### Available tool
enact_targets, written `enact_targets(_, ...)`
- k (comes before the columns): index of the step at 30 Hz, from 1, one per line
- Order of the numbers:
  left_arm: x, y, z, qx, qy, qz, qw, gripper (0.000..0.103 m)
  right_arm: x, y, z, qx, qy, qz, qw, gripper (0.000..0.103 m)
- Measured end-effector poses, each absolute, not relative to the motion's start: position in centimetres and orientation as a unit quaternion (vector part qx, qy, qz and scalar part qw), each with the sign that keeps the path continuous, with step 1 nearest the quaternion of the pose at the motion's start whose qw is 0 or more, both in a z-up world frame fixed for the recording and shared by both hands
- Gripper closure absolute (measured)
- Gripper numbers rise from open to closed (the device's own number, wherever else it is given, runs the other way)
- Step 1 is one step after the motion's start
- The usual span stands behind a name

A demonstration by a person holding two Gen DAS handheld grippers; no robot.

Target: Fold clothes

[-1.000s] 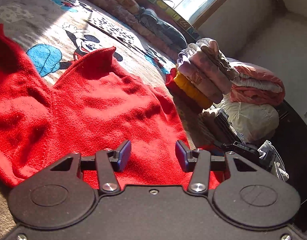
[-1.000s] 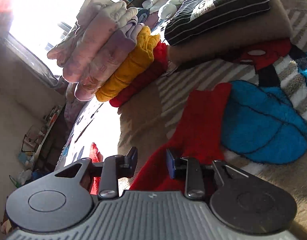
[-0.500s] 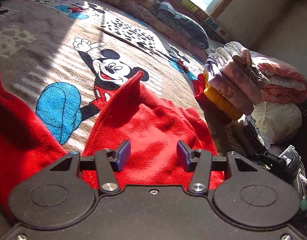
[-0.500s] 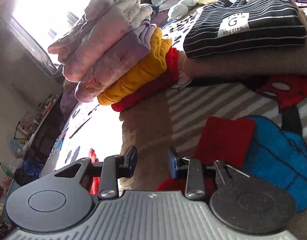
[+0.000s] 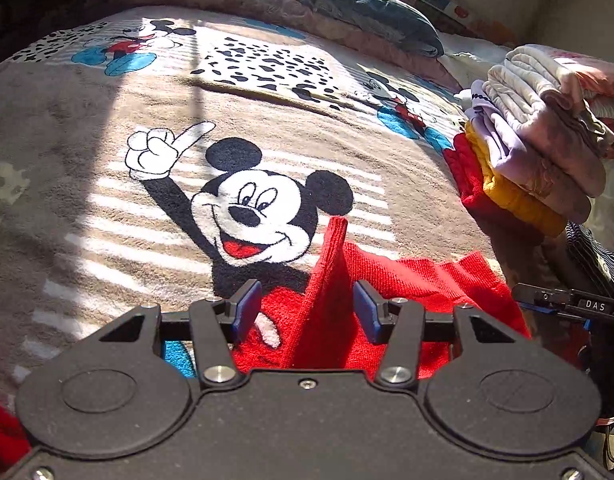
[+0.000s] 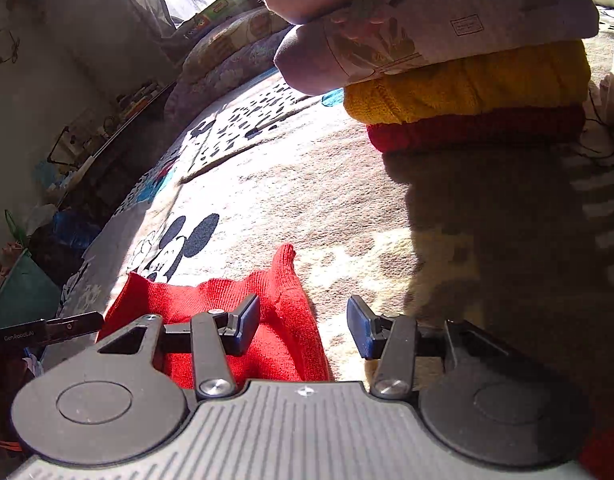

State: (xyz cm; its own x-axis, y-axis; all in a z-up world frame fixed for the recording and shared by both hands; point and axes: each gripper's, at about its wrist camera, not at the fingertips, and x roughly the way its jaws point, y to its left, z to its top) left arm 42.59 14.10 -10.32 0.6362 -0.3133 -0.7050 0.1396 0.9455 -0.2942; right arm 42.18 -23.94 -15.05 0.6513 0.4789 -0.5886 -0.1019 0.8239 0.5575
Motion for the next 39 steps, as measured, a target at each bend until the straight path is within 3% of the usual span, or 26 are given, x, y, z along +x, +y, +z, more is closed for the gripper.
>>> enact_targets(3,44.2,13.8,-11.3,-0.099,0.414,-0.134,0.895,0.054,43.5,-23.3,-15.9,0.259,0.391,0.178,0.865,0.059)
enact_targets(4,44.6,13.7,-11.6,-0.1,0.415,-0.139,0.894,0.054,43.9,-23.2,-16.1,0.263,0.394,0.185,0.861,0.068)
enact_targets(5,45.0,13.7,-11.9,-0.101,0.416,-0.144,0.892,0.058,44.1,-23.3,-16.4,0.278,0.392,0.196,0.855,0.092)
enact_targets(8,46.1,14.7,-13.2,-0.156,0.425,-0.184,0.873,0.093,43.8,-24.5,-17.0,0.336,0.364,0.223,0.84,0.092)
enact_targets(9,46.2,15.5,-13.7,-0.194,0.423,-0.194,0.863,0.097,43.6,-25.2,-17.2,0.358,0.351,0.226,0.835,0.093)
enact_targets(15,46.5,20.3,-17.7,-0.404,0.4,-0.234,0.789,0.098,42.1,-29.1,-20.3,0.462,0.298,0.217,0.807,0.093)
enact_targets(20,47.1,21.0,-18.9,-0.445,0.39,-0.256,0.764,0.099,42.1,-30.1,-20.8,0.499,0.284,0.225,0.787,0.093)
enact_targets(23,47.8,20.9,-19.2,-0.426,0.408,-0.241,0.771,0.099,42.6,-29.7,-21.3,0.476,0.324,0.188,0.795,0.093)
enact_targets(26,48.0,20.2,-19.3,-0.387,0.431,-0.202,0.79,0.092,42.9,-28.5,-20.5,0.428,0.349,0.159,0.819,0.095)
enact_targets(30,47.3,19.4,-17.7,-0.335,0.424,-0.173,0.824,0.09,42.1,-27.6,-19.0,0.374,0.343,0.125,0.853,0.093)
enact_targets(33,46.4,18.7,-15.8,-0.278,0.41,-0.145,0.856,0.09,41.2,-27.6,-17.1,0.307,0.33,0.088,0.888,0.085)
enact_targets(39,43.5,17.0,-12.5,-0.212,0.369,-0.189,0.885,0.09,40.0,-24.1,-12.6,0.158,0.308,0.165,0.924,0.086)
